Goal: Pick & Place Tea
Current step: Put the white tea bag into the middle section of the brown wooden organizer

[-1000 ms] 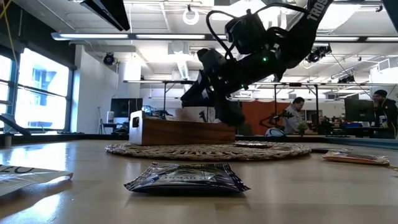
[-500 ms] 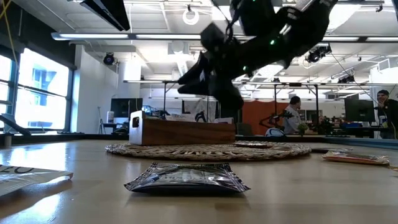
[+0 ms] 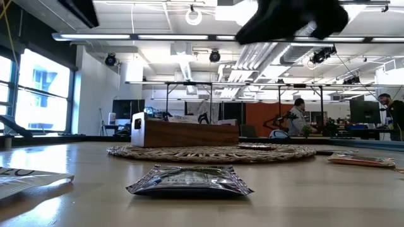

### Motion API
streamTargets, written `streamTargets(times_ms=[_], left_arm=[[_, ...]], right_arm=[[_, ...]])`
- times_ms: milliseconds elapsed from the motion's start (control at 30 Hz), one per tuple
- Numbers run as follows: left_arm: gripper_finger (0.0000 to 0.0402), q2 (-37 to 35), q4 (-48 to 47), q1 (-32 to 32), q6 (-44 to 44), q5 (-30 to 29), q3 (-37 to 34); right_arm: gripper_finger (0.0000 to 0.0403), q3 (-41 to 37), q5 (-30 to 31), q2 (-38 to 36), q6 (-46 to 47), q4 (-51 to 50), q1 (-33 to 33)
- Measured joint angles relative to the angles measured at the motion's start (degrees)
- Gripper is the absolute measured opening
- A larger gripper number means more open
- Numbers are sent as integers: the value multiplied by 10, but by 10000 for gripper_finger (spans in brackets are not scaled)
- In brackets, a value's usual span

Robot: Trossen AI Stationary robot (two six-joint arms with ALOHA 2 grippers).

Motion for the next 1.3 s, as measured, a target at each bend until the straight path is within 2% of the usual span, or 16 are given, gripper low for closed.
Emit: streamTargets(times_ms=[133, 233, 333, 467, 600, 667, 1000, 1300], left_arm=[[99, -3, 44, -37, 6, 16, -44], [99, -2, 133, -56, 27, 54, -88], [99, -1, 285, -59, 86, 115, -135], [99, -1, 508, -58, 170, 190, -195], [99, 7, 712, -56, 210, 254, -248], [99, 26, 777, -51, 207, 270, -263], [99, 110, 790, -32, 342, 340, -266], [99, 186, 816, -35, 330, 417, -265]], right_arm=[[83, -45, 25, -51, 91, 2, 47], [83, -105, 23, -70, 137, 62, 79], [83, -161, 22, -71, 149, 164, 100], [83, -204, 23, -69, 95, 279, 109], [83, -208, 24, -70, 78, 314, 109], [83, -208, 21, -70, 85, 314, 109], [83, -208, -19, -70, 131, 309, 109], [83, -208, -28, -70, 154, 301, 109]])
